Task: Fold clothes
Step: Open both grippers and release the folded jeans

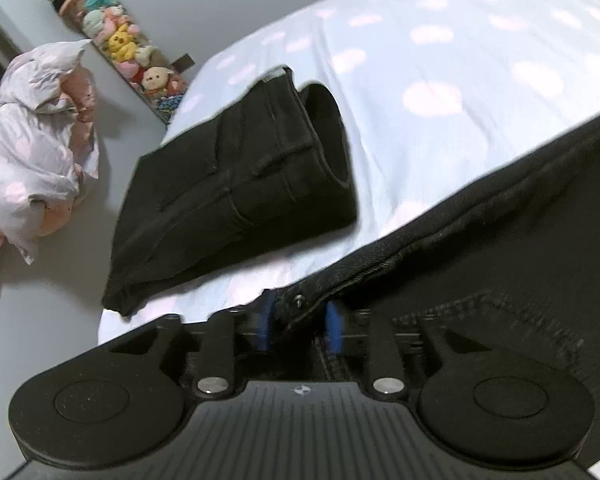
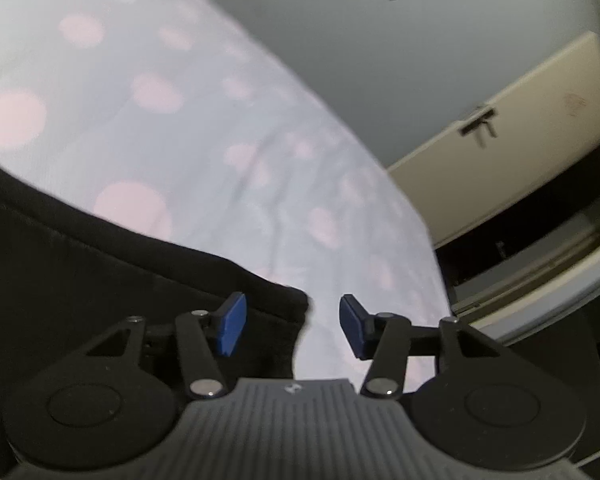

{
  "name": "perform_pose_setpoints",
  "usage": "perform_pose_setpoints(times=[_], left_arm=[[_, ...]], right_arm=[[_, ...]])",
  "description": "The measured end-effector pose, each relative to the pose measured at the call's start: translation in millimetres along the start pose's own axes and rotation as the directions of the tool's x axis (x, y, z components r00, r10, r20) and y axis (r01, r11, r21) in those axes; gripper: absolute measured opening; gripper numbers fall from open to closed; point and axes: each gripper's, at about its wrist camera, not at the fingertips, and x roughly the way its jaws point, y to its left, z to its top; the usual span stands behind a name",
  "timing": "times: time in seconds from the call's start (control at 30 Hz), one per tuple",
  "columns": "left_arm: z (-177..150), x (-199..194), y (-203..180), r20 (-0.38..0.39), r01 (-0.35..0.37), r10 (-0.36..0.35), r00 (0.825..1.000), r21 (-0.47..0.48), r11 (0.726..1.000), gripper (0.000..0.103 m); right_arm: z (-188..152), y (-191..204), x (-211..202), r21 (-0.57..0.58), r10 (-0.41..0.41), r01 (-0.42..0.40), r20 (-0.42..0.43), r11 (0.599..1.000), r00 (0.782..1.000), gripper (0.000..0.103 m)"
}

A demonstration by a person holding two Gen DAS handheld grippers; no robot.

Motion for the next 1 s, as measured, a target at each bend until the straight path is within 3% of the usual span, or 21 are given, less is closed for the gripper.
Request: perform_pose_setpoints(times=[0.07,0.2,0.3,0.47,0.6,0.7,0.77,0.9,1.0], left_arm=[[3.9,-18.0,7.6,0.043,-0.032,0.034,0.999,-0.04,0.999,0.07],[12.7,-49.5,31.8,0.072,-0.019,0.032,0.997,-0.169,0.985,0.071],[6.9,-77.2,41.5,0.095,0.009,0.014,0.995,-0.238,0.971,0.072],[-37.4,-117.8,38.7,0.089,0.056,-0.026,0.996,-0.342,0.938,0.072],[-94.6,-131.3,31.3,0.087,0.11,-0.079,0.993,-0.464,0.879,0.073],[-141.3,-124.9,29.1,0.084,0.18,-0.162,0.983,-0.578,0.796,0.073],[-166.0,-115.4,27.1,0.105,0.25,-0.238,0.965,-0.636,0.73,0.073],[-191.8,-84.6,35.1,0.142,0.294,-0.295,0.945,-0.765,0.574,0.073],[-197.0,-57.4,50.2,0.194,0.321,-0.307,0.932,-0.836,0.444,0.073]], right_arm=[[-8.7,-9.5,-27.1,0.068,0.032,-0.034,0.024,0.997,0.999,0.055],[-34.9,-15.8,-90.7,0.19,0.153,-0.167,0.085,0.967,0.984,0.056],[-61.4,-7.3,-130.3,0.274,0.268,-0.289,0.115,0.917,0.957,0.056],[-111.8,27.0,-185.6,0.432,0.445,-0.47,0.164,0.77,0.88,0.054],[-132.0,74.0,-222.5,0.435,0.568,-0.599,0.216,0.673,0.794,0.054],[-132.3,111.0,-252.1,0.403,0.652,-0.69,0.252,0.601,0.715,0.054],[-124.5,137.5,-270.0,0.363,0.687,-0.735,0.278,0.573,0.672,0.055],[-100.9,190.5,-295.4,0.244,0.732,-0.796,0.311,0.555,0.606,0.056],[-88.1,226.6,-303.2,0.172,0.75,-0.812,0.316,0.557,0.581,0.061]])
